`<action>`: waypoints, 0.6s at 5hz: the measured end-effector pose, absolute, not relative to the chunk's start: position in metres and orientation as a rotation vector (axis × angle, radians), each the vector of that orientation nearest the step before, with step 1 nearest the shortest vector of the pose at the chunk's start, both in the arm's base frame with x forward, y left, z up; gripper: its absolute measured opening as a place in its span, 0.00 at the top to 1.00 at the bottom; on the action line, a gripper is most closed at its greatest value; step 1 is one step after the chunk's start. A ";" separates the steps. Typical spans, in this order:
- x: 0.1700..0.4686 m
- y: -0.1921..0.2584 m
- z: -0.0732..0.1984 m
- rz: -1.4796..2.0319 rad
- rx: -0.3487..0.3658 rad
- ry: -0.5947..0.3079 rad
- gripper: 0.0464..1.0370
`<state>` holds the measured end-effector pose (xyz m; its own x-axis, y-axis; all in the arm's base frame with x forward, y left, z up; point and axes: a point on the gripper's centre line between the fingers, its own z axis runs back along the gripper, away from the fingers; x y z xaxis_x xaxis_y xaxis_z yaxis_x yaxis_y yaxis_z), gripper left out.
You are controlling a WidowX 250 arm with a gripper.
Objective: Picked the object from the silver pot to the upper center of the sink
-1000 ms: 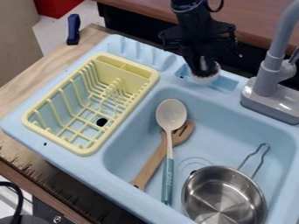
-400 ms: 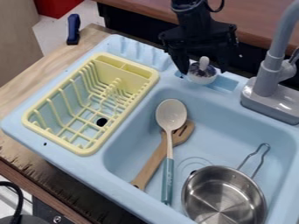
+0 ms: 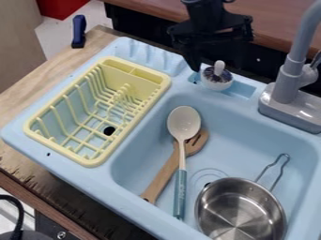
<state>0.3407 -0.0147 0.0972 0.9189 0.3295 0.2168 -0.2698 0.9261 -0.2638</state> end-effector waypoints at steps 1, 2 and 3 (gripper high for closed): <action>0.330 -0.003 0.104 0.332 -0.182 -0.272 0.04; 0.317 0.012 0.103 0.355 -0.127 -0.263 0.04; 0.304 0.028 0.102 0.378 -0.078 -0.247 0.04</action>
